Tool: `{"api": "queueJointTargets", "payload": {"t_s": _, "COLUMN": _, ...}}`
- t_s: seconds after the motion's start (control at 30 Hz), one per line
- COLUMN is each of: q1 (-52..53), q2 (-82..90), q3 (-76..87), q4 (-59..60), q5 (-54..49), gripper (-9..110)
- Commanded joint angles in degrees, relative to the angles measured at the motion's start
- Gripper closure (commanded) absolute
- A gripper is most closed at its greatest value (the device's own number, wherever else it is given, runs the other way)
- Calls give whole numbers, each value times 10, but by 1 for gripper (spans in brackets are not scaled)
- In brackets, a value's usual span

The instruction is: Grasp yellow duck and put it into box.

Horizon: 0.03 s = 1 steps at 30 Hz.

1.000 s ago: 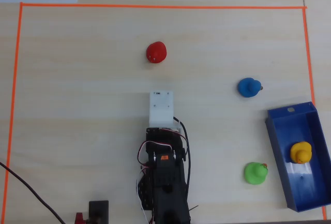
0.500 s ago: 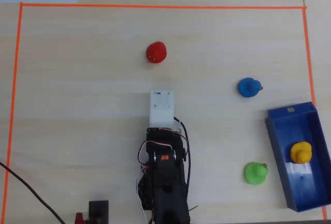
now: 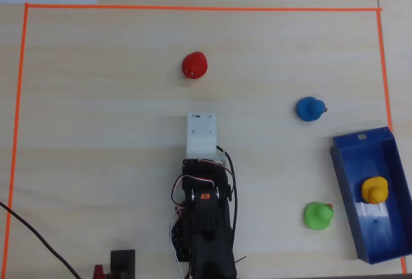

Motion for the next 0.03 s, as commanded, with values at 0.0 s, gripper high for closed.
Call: {"api": "queueJointTargets", "payload": {"t_s": 0.0, "q1": 2, "q2": 1, "q3": 0, "q4": 7, "q5": 2, "gripper": 99}}
